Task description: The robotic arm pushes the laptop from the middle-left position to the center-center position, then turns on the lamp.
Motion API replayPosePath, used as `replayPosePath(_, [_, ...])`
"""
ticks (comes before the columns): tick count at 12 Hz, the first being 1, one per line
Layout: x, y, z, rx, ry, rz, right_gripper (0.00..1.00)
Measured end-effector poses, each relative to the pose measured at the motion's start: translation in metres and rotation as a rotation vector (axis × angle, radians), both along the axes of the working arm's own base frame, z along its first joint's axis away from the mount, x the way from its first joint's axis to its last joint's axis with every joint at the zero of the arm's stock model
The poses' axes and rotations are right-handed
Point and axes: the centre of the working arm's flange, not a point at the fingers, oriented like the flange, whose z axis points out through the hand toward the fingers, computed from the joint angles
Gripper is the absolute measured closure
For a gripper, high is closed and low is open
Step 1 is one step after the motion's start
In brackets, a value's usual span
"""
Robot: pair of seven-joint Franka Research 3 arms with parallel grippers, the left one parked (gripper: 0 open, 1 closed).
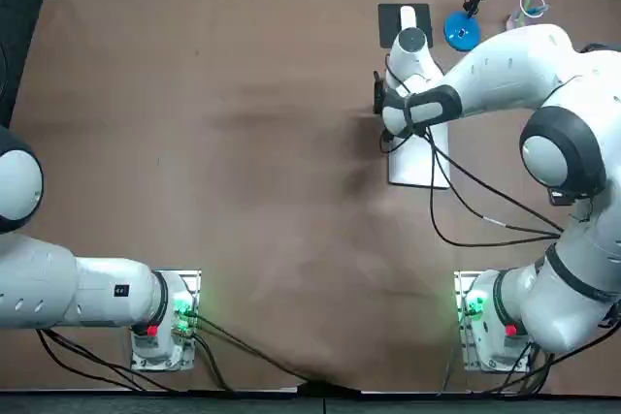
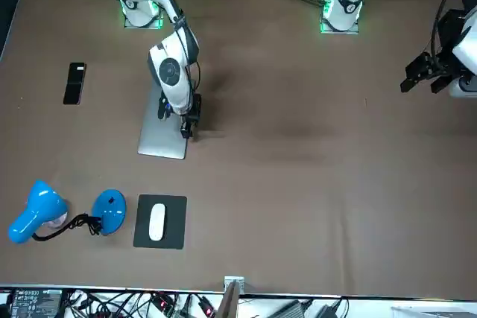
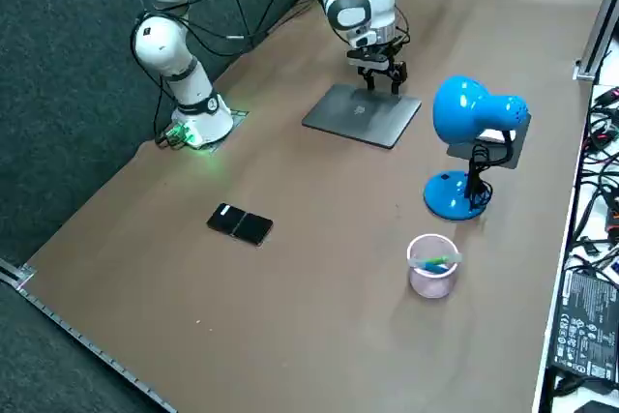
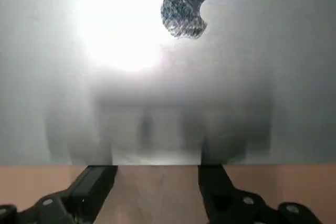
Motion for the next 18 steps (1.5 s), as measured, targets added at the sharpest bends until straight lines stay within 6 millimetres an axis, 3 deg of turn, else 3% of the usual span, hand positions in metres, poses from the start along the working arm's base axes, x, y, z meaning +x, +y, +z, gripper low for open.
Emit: replayPosePath(18, [0.009, -0.095, -0.002, -0.024, 0.062, 0.039, 0.00])
